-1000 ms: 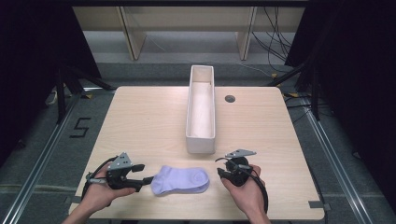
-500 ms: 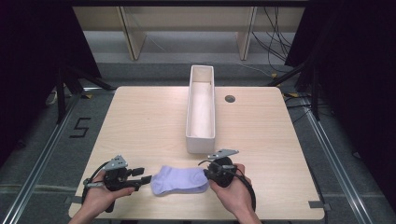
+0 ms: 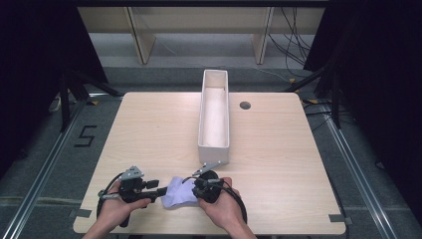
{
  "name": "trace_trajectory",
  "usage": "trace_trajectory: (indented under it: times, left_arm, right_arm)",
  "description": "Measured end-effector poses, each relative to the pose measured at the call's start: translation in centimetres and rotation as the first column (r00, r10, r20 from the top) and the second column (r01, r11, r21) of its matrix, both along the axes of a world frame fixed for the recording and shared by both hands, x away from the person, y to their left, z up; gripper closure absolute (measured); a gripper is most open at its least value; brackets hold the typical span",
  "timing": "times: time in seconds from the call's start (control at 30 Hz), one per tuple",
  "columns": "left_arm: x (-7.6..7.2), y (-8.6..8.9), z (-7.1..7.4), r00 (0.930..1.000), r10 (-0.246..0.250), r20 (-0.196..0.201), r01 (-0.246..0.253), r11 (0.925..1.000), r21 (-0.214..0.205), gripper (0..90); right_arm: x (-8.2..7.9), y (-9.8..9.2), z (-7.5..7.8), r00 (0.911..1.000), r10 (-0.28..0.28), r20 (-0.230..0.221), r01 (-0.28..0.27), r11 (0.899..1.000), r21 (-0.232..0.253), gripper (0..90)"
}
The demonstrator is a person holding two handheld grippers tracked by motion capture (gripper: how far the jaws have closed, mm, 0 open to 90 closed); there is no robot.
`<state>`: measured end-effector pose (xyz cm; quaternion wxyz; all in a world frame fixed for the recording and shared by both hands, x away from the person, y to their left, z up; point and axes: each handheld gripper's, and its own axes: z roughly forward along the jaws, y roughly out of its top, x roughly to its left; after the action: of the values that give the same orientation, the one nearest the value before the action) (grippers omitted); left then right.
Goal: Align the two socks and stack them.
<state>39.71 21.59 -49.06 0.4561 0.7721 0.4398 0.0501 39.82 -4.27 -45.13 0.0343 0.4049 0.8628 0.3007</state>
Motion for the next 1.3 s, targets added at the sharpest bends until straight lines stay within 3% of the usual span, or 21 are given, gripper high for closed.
trace_trajectory:
  times: [0.03, 0.1, 0.17, 0.2, 0.23, 0.3, 0.37, 0.43, 0.57, 0.73, 0.8, 0.97, 1.0, 1.2, 1.27, 1.3]
  left_arm:
    - [-0.1, 0.1, 0.0, 1.0, 0.002, -0.002, -0.002, 1.0, -0.002, 48.9]
    - [-0.2, 0.1, 0.0, 0.9999, 0.007, -0.012, -0.007, 1.0, -0.001, 49.1]
    - [-0.2, 0.1, -0.2, 0.9993, 0.004, -0.037, -0.004, 1.0, -0.006, 49.1]
    - [-0.1, 0.1, -0.3, 0.9984, 0.012, -0.055, -0.013, 0.9999, -0.002, 49.0]
    - [0.1, 0.1, -0.5, 0.9978, 0.015, -0.064, -0.016, 0.9998, -0.009, 49.1]
    - [0.4, -0.1, -0.8, 0.9969, 0.026, -0.074, -0.025, 0.9996, 0.012, 49.8]
    - [0.6, -0.3, -1.0, 0.9965, 0.026, -0.079, -0.024, 0.9995, 0.019, 50.1]
    - [0.9, -0.6, -1.4, 0.9949, 0.032, -0.095, -0.029, 0.9989, 0.036, 50.2]
    - [1.1, -0.9, -1.4, 0.9937, 0.026, -0.109, -0.023, 0.9993, 0.031, 51.6]
    - [1.0, -1.3, -1.4, 0.9958, 0.0, -0.091, 0.006, 0.9978, 0.065, 56.8]
    - [0.8, -1.5, -1.3, 0.9962, 0.002, -0.087, 0.006, 0.9959, 0.09, 60.8]
    - [0.5, -1.8, -1.3, 0.9966, -0.001, -0.082, 0.01, 0.9938, 0.111, 70.5]
    - [0.4, -1.8, -1.2, 0.9966, -0.015, -0.081, 0.025, 0.9918, 0.125, 72.2]
    - [0.3, -2.2, -1.2, 0.9959, -0.018, -0.089, 0.029, 0.9913, 0.129, 80.4]
    - [0.4, -2.1, -1.0, 0.9951, -0.002, -0.099, 0.013, 0.9936, 0.112, 81.6]
    - [0.5, -2.1, -0.9, 0.9944, -0.002, -0.106, 0.011, 0.9968, 0.079, 81.7]
  right_arm:
    - [0.1, 0.1, -0.1, 0.9998, 0.016, 0.013, -0.016, 1.0, 0.006, 84.7]
    - [0.0, 0.4, -0.2, 1.0, 0.001, -0.008, -0.001, 1.0, 0.0, 84.7]
    - [0.1, 0.6, -0.3, 0.9997, -0.001, -0.023, 0.001, 1.0, -0.003, 84.6]
    - [0.3, 0.7, -0.5, 0.9998, 0.019, -0.004, -0.019, 1.0, 0.001, 84.6]
    - [0.3, 0.8, -0.5, 0.9997, 0.004, -0.024, -0.004, 1.0, -0.003, 84.5]
    - [0.7, 1.0, -0.7, 0.9996, 0.006, -0.026, -0.006, 1.0, -0.001, 84.6]
    - [1.0, 1.1, -1.2, 0.9998, 0.014, -0.014, -0.014, 1.0, -0.013, 84.8]
    - [1.3, 1.1, -1.8, 0.9996, 0.013, -0.026, -0.014, 1.0, -0.025, 85.7]
    - [1.2, 1.0, -2.7, 0.9989, 0.004, -0.046, -0.006, 0.999, -0.054, 87.2]
    - [0.9, 1.1, -2.9, 0.9981, -0.011, -0.061, 0.006, 0.998, -0.066, 87.8]
    - [0.8, 1.1, -3.0, 0.9996, 0.011, -0.028, -0.013, 0.998, -0.068, 87.9]
    - [0.6, 1.2, -3.0, 0.9988, -0.01, -0.048, 0.006, 0.998, -0.07, 87.9]
    - [0.7, 1.1, -3.0, 0.9995, 0.004, -0.032, -0.007, 0.997, -0.072, 87.9]
    - [0.6, 1.1, -3.1, 0.9997, 0.009, -0.023, -0.011, 0.997, -0.078, 87.8]
    - [0.6, 1.1, -3.1, 0.9995, 0.007, -0.03, -0.009, 0.997, -0.073, 87.8]
    - [0.6, 1.1, -3.1, 0.9995, 0.005, -0.03, -0.007, 0.997, -0.071, 87.8]
